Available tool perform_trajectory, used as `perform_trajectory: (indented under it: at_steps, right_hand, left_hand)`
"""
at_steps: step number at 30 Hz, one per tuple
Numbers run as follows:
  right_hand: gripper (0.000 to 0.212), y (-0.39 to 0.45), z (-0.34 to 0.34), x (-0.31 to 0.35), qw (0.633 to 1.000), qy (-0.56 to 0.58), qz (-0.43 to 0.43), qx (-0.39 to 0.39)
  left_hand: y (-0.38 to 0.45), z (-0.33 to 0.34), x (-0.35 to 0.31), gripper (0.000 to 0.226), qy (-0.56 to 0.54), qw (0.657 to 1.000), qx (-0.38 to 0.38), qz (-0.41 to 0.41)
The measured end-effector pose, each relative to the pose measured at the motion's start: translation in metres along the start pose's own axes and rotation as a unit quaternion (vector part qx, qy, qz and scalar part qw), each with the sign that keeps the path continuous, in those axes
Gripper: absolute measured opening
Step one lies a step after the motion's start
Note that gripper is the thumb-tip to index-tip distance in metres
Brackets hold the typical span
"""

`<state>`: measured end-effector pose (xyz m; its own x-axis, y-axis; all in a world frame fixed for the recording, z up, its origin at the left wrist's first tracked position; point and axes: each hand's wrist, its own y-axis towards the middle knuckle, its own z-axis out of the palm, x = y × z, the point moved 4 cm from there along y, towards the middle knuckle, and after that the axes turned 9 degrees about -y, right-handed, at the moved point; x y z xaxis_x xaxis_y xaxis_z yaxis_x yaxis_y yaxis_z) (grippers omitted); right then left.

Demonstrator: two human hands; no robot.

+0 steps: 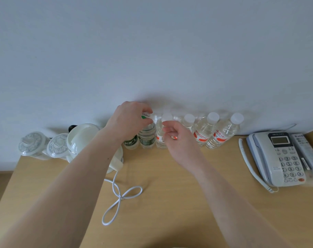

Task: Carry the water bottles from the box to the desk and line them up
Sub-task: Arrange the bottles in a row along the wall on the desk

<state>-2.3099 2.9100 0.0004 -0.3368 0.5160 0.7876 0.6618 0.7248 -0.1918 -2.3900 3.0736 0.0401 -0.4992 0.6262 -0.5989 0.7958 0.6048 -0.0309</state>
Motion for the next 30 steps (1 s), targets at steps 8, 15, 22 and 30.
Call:
perform_trajectory:
  at_steps: [8,15,22,30]
  right_hand:
    - [0.036,0.000,0.000,-0.002,1.000,0.005,-0.005,0.006]
    - [0.035,-0.002,-0.001,-0.004,1.000,0.013,0.001,0.003]
    - [0.037,-0.003,-0.004,-0.004,1.000,0.007,0.002,0.002]
    - [0.037,0.002,-0.003,0.004,1.000,0.009,-0.001,-0.004]
  left_hand:
    - [0.002,-0.003,0.003,0.027,-0.007,1.000,0.024,0.007]
    - [0.003,0.000,0.002,0.033,-0.016,0.998,0.055,0.012]
    - [0.001,0.007,0.001,0.033,0.023,0.999,0.038,0.016]
    - [0.003,0.006,0.002,0.030,0.026,0.999,0.033,0.014]
